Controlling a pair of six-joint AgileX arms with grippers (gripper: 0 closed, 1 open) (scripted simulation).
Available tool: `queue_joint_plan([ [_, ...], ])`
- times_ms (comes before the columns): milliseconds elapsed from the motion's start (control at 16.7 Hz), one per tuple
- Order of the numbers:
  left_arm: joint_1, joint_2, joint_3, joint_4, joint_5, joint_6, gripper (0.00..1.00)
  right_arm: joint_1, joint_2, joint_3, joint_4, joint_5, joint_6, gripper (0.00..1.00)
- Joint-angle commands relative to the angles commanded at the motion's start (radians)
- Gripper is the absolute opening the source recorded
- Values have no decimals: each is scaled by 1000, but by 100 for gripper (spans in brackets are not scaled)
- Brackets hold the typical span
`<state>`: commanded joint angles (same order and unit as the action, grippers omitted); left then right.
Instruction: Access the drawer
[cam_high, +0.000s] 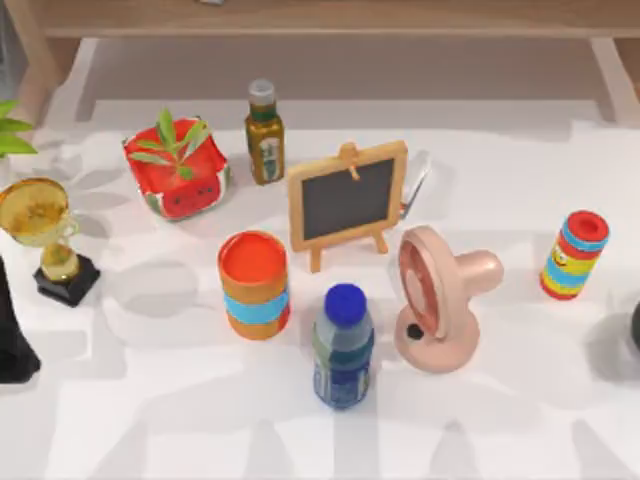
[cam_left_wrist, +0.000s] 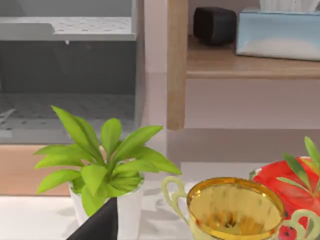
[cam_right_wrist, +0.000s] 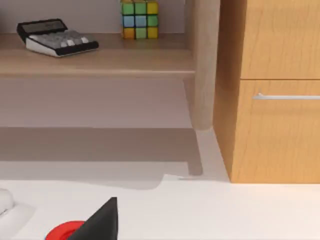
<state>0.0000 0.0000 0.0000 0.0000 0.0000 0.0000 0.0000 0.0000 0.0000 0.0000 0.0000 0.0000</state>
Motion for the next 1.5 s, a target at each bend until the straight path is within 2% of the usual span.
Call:
queue_joint_plan([
  [360,0,0,0,0,0,0,100,-58,115,95,47,-56,1,100],
  [1020,0,0,0,0,0,0,100,-331,797,537,259,-317,13,100],
  [1500,0,0,0,0,0,0,100,-350,855,578,281,-346,12,100],
])
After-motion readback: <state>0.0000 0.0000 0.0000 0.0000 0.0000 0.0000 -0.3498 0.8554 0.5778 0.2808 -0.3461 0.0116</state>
